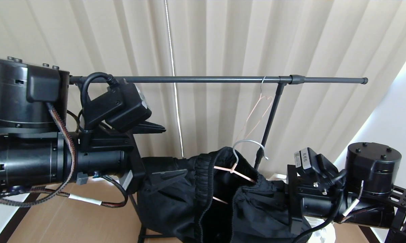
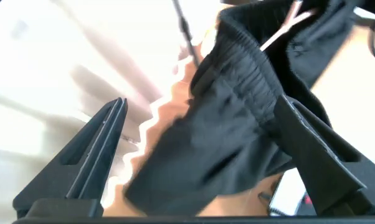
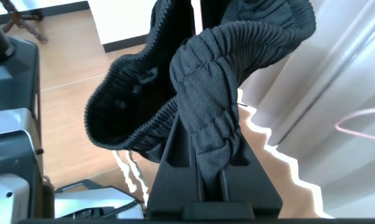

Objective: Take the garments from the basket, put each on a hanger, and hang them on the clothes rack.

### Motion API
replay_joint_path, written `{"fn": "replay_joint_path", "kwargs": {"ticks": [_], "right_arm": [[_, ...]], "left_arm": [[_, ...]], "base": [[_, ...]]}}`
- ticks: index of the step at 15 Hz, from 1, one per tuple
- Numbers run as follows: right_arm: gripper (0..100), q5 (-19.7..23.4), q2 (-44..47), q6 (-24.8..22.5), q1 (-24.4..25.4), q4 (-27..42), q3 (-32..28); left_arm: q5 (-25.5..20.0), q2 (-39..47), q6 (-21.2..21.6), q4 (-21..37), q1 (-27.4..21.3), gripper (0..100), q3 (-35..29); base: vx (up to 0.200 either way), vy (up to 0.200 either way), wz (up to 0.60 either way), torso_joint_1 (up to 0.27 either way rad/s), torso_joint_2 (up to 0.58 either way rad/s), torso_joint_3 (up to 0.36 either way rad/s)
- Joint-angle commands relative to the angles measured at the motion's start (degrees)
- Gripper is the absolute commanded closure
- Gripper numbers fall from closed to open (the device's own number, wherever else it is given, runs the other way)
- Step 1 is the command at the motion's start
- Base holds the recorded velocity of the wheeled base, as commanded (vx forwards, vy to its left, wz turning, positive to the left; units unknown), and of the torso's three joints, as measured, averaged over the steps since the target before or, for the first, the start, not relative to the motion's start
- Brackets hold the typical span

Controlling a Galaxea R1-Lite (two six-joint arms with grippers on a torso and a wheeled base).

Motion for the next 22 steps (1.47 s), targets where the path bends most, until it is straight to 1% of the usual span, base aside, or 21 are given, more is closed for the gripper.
{"fn": "replay_joint_path", "kwargs": {"ticks": [1,2,3,4,5,6,7,8,11,14,16,18,19,22], "right_arm": [[100,0.0,1.7,-0.2,0.4,0.5,-2.0],[100,0.1,2.6,-0.9,0.3,0.9,-4.0],[100,0.2,2.6,-1.0,0.2,1.1,-4.5],[100,0.2,2.6,-1.2,0.1,1.4,-4.7],[100,0.2,2.7,-2.4,0.0,2.8,-5.4],[100,0.2,2.6,-3.6,-0.1,5.0,-6.6],[100,0.2,2.6,-3.8,-0.1,5.5,-6.9],[100,0.2,2.4,-4.7,-0.1,7.8,-7.7],[100,0.2,2.6,-5.0,0.2,8.0,-8.5],[100,0.2,2.9,-5.0,0.4,8.1,-9.2],[100,0.2,3.1,-5.0,0.4,8.1,-9.2],[100,0.1,3.0,-5.0,1.0,8.0,-9.1],[100,0.2,3.0,-5.0,1.1,8.0,-9.1],[100,0.1,2.6,-4.9,1.6,7.9,-8.9]], "left_arm": [[-3.4,1.7,0.9,2.8,3.1,0,-3.1],[-7.2,1.5,3.8,6.1,5.8,0,-3.7],[-8.8,1.5,6.3,7.4,7.4,0,-3.6],[-9.7,1.5,8.3,8.3,8.4,0,-3.6],[-10.7,1.7,12.5,9.4,9.9,0,-3.7],[-10.8,2.1,16.4,9.5,10.2,0,-3.8],[-10.8,2.3,17.1,9.5,10.2,0,-3.8],[-11.1,3.9,20.5,9.5,10.1,0,-4.9],[-12.4,7.9,21.3,9.3,9.4,0,-6.2],[-12.8,11.3,22.0,9.0,7.1,0,-6.7],[-15.9,12.7,21.9,9.0,6.5,0,-8.0],[-16.9,13.9,21.6,9.0,5.7,0,-9.5],[-17.0,14.8,21.3,9.0,5.4,0,-10.6],[-18.1,18.0,18.3,9.0,4.1,0,-13.2]], "base": [[0.0,0.0,0.0,0.0,0.0,0.0],[0.0,0.0,0.0,0.0,0.0,0.0],[0.0,0.0,0.0,0.0,0.0,0.0],[0.0,0.0,0.0,0.0,0.0,0.0],[0.0,0.0,0.0,0.0,0.0,0.0],[0.0,0.0,0.0,0.0,0.0,0.0],[0.0,0.0,0.0,0.0,0.0,0.0],[0.0,0.0,0.0,0.0,0.0,0.0],[0.0,0.0,0.0,0.0,0.0,0.0],[0.0,0.0,0.0,0.0,0.0,0.0],[0.0,0.0,0.0,0.0,0.0,0.0],[0.0,0.0,0.0,0.0,0.0,0.0],[0.0,0.0,0.0,0.0,0.0,0.0],[0.0,0.0,0.0,0.0,0.0,0.0]]}}
